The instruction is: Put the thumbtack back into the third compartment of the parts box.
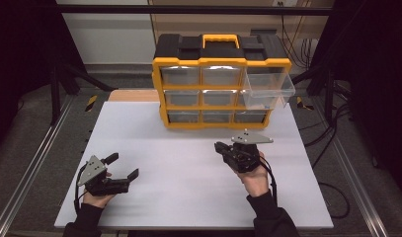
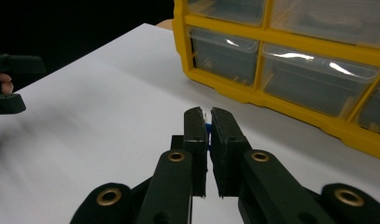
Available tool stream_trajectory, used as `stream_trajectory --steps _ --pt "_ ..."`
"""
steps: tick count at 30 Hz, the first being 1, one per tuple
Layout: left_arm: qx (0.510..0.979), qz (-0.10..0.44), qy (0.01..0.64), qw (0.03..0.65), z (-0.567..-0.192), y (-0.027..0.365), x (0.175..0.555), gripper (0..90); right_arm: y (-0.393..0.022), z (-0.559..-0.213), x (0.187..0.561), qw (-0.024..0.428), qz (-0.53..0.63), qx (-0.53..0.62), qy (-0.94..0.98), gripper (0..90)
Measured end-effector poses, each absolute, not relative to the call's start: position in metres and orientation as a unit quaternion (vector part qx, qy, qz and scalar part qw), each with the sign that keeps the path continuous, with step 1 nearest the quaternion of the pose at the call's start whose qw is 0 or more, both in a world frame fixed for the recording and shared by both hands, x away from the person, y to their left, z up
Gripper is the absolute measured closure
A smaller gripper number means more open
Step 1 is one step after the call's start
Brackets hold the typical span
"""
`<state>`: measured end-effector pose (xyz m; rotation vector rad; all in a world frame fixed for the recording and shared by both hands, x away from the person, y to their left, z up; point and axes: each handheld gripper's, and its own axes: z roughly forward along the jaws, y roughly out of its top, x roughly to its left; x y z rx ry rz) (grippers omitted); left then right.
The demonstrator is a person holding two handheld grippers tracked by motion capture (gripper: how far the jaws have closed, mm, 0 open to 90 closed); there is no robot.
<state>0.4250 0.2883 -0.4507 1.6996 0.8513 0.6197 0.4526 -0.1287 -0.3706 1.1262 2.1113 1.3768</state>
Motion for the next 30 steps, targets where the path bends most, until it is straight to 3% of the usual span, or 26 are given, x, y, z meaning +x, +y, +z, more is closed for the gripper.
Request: stream_trajectory --steps 30 --pt "0.716 0.259 0.359 0.540 -0.451 0.287 0.425 2.9 -0.166 -0.335 0.446 0.230 0.508 0.403 0.726 85.5"
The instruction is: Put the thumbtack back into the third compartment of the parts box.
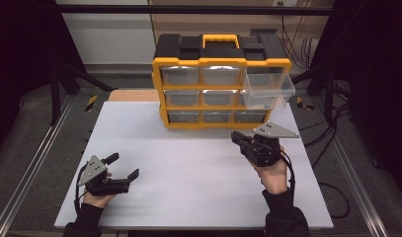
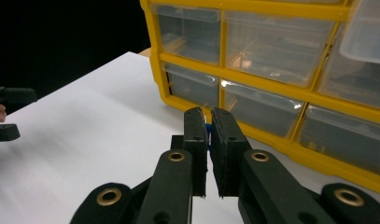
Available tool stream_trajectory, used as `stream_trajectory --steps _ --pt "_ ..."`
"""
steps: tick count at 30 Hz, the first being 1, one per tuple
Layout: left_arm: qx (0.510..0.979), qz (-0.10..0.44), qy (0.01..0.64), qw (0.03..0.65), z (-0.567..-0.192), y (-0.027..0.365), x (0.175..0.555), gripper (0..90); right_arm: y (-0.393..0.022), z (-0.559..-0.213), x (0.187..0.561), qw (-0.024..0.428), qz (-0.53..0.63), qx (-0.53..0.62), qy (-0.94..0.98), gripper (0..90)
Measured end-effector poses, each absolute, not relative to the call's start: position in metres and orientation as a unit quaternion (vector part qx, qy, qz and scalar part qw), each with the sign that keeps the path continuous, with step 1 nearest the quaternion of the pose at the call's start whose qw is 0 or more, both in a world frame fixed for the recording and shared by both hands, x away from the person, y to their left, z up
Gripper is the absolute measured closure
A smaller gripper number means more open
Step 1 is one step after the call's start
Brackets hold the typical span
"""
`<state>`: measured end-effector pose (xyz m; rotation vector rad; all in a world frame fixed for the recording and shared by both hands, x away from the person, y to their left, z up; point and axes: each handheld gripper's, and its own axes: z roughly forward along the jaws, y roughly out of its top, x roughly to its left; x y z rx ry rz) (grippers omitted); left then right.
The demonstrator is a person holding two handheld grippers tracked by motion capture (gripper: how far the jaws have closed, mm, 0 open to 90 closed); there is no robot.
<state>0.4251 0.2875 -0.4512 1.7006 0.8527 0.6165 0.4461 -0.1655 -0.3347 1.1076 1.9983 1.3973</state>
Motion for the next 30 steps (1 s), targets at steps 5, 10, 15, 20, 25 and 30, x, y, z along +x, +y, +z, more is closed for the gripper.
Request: stream_trajectory --steps 5,10,15,20,25,30 --pt "0.715 0.261 0.359 0.540 -0.451 0.289 0.426 2.9 -0.170 -0.328 0.446 0.235 0.514 0.403 0.720 85.5" --pt "0.715 0.260 0.359 0.540 -0.451 0.288 0.425 2.9 -0.175 -0.323 0.446 0.242 0.516 0.406 0.714 85.5" --pt "0.715 0.261 0.359 0.540 -0.451 0.289 0.425 2.9 -0.178 -0.319 0.446 0.243 0.519 0.407 0.711 85.5" --pt "0.715 0.261 0.359 0.540 -0.451 0.288 0.426 2.9 -0.180 -0.314 0.447 0.246 0.521 0.406 0.710 85.5" --pt "0.715 0.261 0.360 0.540 -0.451 0.289 0.426 2.9 -0.183 -0.309 0.450 0.247 0.523 0.407 0.707 85.5" --pt "0.715 0.261 0.359 0.540 -0.451 0.289 0.426 2.9 -0.187 -0.297 0.449 0.254 0.525 0.407 0.703 85.5"
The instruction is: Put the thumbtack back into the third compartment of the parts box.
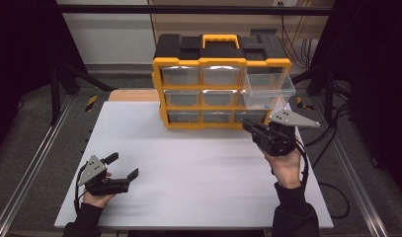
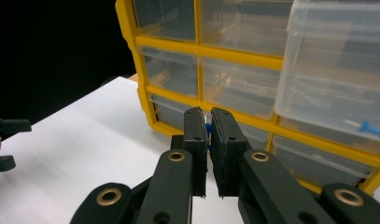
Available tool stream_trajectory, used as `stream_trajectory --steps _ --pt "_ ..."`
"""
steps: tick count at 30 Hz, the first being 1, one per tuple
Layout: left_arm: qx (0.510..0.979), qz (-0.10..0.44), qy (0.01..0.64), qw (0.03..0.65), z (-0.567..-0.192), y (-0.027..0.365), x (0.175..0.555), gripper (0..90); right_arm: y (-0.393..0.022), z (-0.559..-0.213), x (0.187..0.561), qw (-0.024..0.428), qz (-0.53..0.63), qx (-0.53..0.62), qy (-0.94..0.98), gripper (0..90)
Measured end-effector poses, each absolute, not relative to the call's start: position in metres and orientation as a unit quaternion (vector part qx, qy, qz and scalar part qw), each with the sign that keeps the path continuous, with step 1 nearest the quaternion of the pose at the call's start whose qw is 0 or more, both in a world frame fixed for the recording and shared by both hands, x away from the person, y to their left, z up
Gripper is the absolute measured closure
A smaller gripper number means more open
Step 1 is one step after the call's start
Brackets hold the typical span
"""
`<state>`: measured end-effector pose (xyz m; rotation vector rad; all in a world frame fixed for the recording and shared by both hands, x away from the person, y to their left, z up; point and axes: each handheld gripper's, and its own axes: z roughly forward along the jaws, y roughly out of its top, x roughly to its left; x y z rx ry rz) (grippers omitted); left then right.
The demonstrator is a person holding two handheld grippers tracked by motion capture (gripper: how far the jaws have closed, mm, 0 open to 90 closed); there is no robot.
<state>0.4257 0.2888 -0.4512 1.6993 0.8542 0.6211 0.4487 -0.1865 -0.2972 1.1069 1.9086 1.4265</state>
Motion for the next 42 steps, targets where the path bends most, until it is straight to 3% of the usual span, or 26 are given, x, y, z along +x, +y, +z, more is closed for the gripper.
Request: stream_trajectory --steps 42 --pt "0.715 0.260 0.361 0.539 -0.452 0.288 0.426 2.9 -0.200 -0.224 0.457 0.305 0.525 0.413 0.679 85.5"
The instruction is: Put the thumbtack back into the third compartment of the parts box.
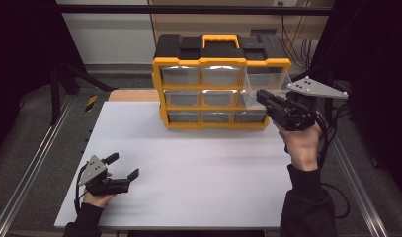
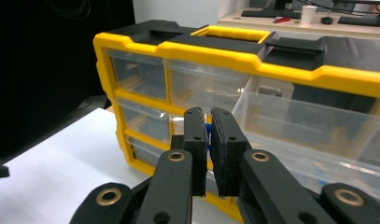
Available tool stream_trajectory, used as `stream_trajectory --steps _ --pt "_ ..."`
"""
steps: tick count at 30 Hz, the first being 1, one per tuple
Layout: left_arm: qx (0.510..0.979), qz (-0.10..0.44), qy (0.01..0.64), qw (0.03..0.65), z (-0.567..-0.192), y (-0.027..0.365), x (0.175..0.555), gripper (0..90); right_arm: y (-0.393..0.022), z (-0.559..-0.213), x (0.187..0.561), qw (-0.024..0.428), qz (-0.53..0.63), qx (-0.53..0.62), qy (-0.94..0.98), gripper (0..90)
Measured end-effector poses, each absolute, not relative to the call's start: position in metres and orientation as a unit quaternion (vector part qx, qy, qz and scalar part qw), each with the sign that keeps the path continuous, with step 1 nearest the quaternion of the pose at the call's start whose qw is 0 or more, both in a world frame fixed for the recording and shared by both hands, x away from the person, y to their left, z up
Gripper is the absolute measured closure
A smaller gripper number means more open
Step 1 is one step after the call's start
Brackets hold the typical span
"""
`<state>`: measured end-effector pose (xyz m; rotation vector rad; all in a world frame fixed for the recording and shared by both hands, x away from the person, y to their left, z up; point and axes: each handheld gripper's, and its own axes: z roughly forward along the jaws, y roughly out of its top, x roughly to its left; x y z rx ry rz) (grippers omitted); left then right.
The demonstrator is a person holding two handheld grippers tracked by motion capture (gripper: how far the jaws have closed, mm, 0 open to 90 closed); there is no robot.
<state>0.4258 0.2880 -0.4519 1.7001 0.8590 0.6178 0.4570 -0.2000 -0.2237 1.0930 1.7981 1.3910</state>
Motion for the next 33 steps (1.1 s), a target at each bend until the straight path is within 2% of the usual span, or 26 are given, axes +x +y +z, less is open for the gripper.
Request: stream_trajectory --steps 10,33 --pt "0.715 0.262 0.360 0.539 -0.451 0.289 0.426 2.9 -0.199 -0.214 0.470 0.318 0.520 0.421 0.672 85.4" --pt "0.714 0.260 0.362 0.540 -0.452 0.289 0.426 2.9 -0.209 -0.215 0.514 0.334 0.486 0.460 0.664 85.3"
